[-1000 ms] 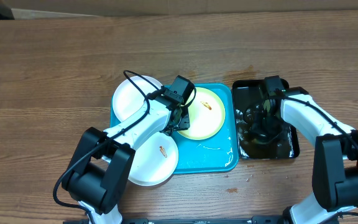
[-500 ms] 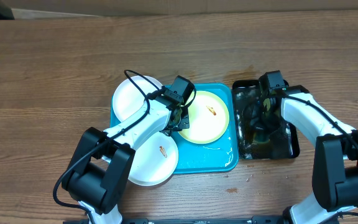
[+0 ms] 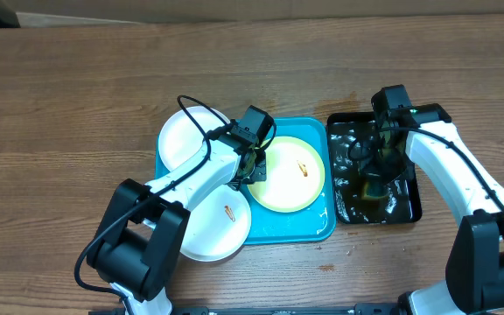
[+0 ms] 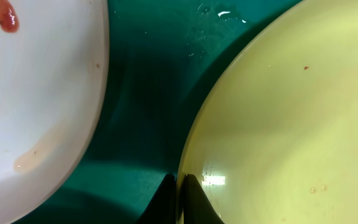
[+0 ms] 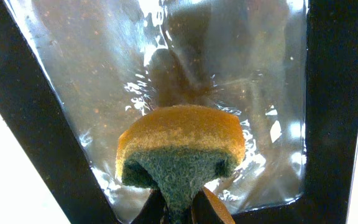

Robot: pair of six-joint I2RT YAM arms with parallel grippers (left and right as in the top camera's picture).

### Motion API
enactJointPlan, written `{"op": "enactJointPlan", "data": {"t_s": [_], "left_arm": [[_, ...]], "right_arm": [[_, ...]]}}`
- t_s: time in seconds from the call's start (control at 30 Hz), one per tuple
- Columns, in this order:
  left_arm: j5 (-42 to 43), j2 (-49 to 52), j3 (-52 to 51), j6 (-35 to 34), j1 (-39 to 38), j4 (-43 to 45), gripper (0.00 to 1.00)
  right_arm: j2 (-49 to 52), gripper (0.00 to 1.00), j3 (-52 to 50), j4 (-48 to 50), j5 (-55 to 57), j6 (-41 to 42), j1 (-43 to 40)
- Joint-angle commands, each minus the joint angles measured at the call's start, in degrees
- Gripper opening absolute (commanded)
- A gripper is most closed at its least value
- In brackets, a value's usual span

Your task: Clean dirty plates on tray and stack at the side

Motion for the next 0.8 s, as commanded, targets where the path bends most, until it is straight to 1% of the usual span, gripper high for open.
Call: {"op": "enactJointPlan", "data": {"t_s": [0.0, 0.2, 0.37, 0.5, 0.67, 0.77], "left_arm": [[-1.1, 0.6, 1.0, 1.5, 1.6, -0.3, 0.04], [-1.2, 0.6, 1.0, 1.5, 3.7, -1.1, 0.04], [-0.2, 0.6, 1.0, 1.5, 3.8, -1.3, 0.04], [-0.3, 0.6, 1.0, 1.6, 3.8, -1.2, 0.04], [-0.3, 0.6, 1.0, 2.5, 3.8, -1.3, 0.04], [-0.4, 0.6, 1.0, 2.6, 3.8, -1.3, 0.04]], "right_arm": [[-0.9, 0.04, 2.0, -0.1, 0.3, -2.4, -0.3], [-1.0, 0.04, 8.0, -4.2, 0.4, -4.1, -0.3], [-0.9, 0.04, 8.5, -5.4, -0.5, -4.1, -0.3], [-0.9, 0.04, 8.5, -3.8, -4.8, -4.7, -0.3], [-0.9, 0.04, 8.6, -3.5, -5.7, -5.0, -0.3], [-0.9, 0.04, 8.8, -1.6, -11.7, -8.9, 0.4]]}}
